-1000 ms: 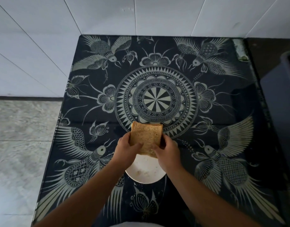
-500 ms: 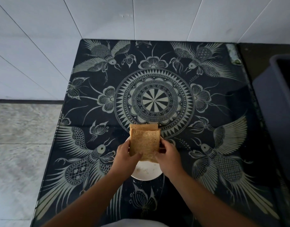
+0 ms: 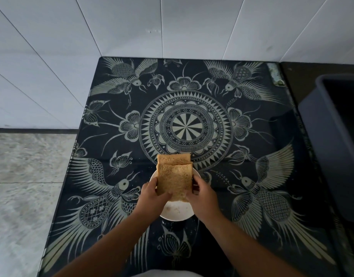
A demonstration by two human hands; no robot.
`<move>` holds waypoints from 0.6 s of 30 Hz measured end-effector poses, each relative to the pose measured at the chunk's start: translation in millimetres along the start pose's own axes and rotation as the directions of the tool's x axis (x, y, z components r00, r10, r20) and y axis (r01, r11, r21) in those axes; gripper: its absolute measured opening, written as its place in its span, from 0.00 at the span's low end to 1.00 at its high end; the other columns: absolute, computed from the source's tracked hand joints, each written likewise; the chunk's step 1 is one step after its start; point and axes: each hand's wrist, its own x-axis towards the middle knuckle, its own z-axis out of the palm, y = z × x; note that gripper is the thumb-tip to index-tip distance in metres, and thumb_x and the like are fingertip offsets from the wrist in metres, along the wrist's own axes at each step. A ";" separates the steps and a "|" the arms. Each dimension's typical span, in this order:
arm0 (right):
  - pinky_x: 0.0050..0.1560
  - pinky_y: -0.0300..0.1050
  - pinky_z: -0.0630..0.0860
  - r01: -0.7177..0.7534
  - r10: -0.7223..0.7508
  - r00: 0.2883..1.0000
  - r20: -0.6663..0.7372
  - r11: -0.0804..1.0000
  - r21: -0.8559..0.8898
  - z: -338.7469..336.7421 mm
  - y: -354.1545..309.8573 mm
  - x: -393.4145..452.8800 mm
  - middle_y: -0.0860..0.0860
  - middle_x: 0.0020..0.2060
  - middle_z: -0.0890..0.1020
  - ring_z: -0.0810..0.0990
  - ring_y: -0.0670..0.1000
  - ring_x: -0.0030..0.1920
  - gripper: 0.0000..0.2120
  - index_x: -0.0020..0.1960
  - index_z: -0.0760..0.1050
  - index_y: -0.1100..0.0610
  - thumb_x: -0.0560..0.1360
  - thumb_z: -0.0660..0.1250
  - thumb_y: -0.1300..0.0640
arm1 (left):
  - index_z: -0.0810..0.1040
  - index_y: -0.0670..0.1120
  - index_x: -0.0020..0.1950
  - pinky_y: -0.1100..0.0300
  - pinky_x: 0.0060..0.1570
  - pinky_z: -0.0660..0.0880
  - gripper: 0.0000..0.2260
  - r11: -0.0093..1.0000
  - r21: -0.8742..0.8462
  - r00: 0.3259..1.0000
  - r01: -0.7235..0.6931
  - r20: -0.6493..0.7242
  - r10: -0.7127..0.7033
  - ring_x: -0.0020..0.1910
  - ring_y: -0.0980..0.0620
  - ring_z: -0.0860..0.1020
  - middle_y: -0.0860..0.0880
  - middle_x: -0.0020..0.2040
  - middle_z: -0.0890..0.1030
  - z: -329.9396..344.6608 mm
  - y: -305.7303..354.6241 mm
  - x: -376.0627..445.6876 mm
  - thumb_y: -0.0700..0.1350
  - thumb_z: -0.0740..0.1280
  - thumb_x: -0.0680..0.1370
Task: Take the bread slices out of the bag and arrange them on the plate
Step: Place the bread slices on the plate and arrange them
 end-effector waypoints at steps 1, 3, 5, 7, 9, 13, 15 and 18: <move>0.51 0.38 0.78 0.006 -0.006 1.000 -0.010 1.000 -0.001 0.3 0.7 -0.5 0.37 0.48 0.77 0.80 0.42 0.53 0.24 0.70 0.72 0.52 0.75 0.71 0.60 | 0.67 0.44 0.73 0.41 0.61 0.76 0.27 1.000 0.004 1.000 -0.008 0.002 0.008 0.59 0.42 0.76 0.42 0.64 0.73 0.0 0.6 0.7 0.44 0.70 0.75; 0.51 0.34 0.75 0.021 -0.022 0.999 -0.030 1.000 -0.018 2.4 1.8 -2.6 0.38 0.51 0.76 0.78 0.39 0.53 0.24 0.71 0.71 0.52 0.76 0.71 0.57 | 0.66 0.46 0.74 0.41 0.62 0.76 0.28 1.000 0.000 1.000 -0.021 -0.003 0.021 0.60 0.43 0.76 0.43 0.65 0.71 0.4 1.5 1.2 0.44 0.70 0.75; 0.56 0.40 0.74 0.007 -0.008 1.000 -0.030 1.000 -0.025 5.4 3.2 -6.8 0.47 0.58 0.72 0.76 0.45 0.58 0.28 0.74 0.67 0.52 0.76 0.71 0.54 | 0.63 0.48 0.75 0.42 0.61 0.77 0.31 0.999 -0.033 0.999 -0.033 -0.013 0.032 0.60 0.45 0.76 0.43 0.65 0.71 1.4 -0.5 -0.6 0.42 0.71 0.75; 0.61 0.45 0.73 -0.015 0.015 1.000 -0.007 0.999 -0.033 7.5 4.4 -11.4 0.50 0.63 0.69 0.73 0.48 0.61 0.32 0.76 0.63 0.52 0.75 0.72 0.52 | 0.63 0.48 0.75 0.47 0.58 0.79 0.32 0.997 -0.071 0.999 -0.038 -0.021 0.036 0.60 0.47 0.77 0.43 0.66 0.72 2.4 -4.2 -5.5 0.42 0.72 0.75; 0.63 0.46 0.73 -0.030 0.031 0.999 0.014 0.999 -0.038 9.0 5.5 -15.9 0.51 0.65 0.67 0.71 0.48 0.62 0.35 0.77 0.61 0.52 0.74 0.72 0.52 | 0.64 0.49 0.74 0.47 0.58 0.79 0.31 0.995 -0.095 0.999 -0.043 -0.006 0.043 0.59 0.47 0.77 0.43 0.65 0.73 3.3 -9.2 -11.7 0.43 0.72 0.74; 0.59 0.39 0.68 -0.044 0.045 0.998 0.032 0.998 -0.045 10.3 11.0 -26.8 0.49 0.65 0.66 0.69 0.46 0.62 0.36 0.78 0.60 0.53 0.75 0.73 0.54 | 0.67 0.51 0.73 0.43 0.60 0.78 0.37 0.997 -0.072 0.999 -0.041 0.018 0.043 0.59 0.47 0.77 0.44 0.64 0.74 2.1 -15.9 -23.4 0.56 0.72 0.65; 0.60 0.40 0.68 -0.065 0.067 0.997 0.036 0.996 -0.063 9.6 16.0 -32.6 0.51 0.68 0.65 0.69 0.47 0.64 0.35 0.78 0.60 0.53 0.75 0.71 0.56 | 0.66 0.52 0.73 0.44 0.60 0.78 0.37 0.998 -0.039 0.998 -0.049 0.029 0.050 0.59 0.48 0.77 0.45 0.64 0.73 2.2 -20.2 -26.2 0.56 0.71 0.65; 0.63 0.43 0.68 -0.102 0.107 0.993 0.055 0.991 -0.089 7.5 18.9 -35.9 0.53 0.69 0.65 0.68 0.51 0.68 0.34 0.77 0.60 0.54 0.75 0.69 0.58 | 0.64 0.51 0.75 0.46 0.60 0.77 0.32 0.998 0.020 0.997 -0.062 0.038 0.061 0.61 0.48 0.75 0.45 0.65 0.70 3.1 -27.3 -26.7 0.45 0.71 0.73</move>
